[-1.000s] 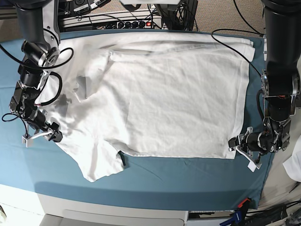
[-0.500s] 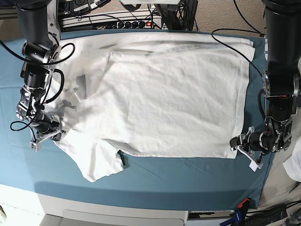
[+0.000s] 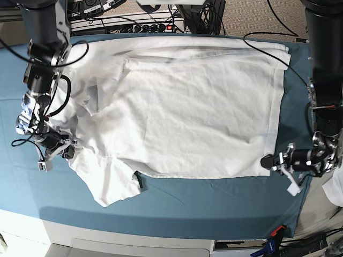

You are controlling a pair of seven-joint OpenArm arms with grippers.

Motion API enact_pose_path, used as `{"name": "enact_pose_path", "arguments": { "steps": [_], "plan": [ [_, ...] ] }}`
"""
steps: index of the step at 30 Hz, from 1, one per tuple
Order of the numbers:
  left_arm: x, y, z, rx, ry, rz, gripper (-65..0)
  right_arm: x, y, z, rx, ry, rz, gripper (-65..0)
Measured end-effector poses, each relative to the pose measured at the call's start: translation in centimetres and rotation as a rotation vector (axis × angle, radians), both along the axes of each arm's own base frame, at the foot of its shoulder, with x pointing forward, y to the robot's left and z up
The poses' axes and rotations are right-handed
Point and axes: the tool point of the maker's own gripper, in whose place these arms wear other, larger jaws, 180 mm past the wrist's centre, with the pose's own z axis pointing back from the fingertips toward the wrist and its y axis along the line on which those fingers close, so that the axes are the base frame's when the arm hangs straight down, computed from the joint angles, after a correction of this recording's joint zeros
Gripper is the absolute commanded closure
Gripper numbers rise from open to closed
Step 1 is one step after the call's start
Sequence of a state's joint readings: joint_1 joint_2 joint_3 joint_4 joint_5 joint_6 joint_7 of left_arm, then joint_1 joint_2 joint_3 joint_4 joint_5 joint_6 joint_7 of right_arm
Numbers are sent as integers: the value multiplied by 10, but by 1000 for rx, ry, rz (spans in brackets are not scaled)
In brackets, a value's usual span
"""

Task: Fold the T-shirt properly
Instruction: 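Lift the hem with both grippers and fold it toward the collar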

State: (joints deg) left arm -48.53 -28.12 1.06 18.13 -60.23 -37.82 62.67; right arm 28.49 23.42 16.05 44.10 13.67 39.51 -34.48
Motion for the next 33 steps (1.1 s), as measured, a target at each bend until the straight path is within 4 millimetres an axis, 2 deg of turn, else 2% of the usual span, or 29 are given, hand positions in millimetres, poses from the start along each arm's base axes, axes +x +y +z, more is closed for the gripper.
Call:
{"name": "enact_pose_path", "arguments": {
  "steps": [7, 12, 15, 19, 23, 27, 33],
  "plan": [
    [-32, 11, -5, -99, 61, -13, 0, -29, 13, 13, -70, -20, 77, 0],
    [-59, 18, -17, -144, 110, -19, 0, -52, 19, 13, -135, -14, 121, 0],
    [-71, 24, -18, -136, 111, -38, 0, -66, 18, 6, -149, 8, 127, 0],
    [-80, 25, -18, -101, 93, -83, 0, -84, 2, -1, -141, 26, 79, 0],
    [-94, 25, -24, -75, 94, -117, 0, -99, -21, 1, -113, 18, -3, 0],
    [-105, 26, -28, -61, 105, -146, 0, -112, -34, 4, -43, 3, -65, 0],
    [-106, 24, -21, -90, 77, -146, 0, -130, -52, 7, -1, 12, -123, 0]
  ]
}}
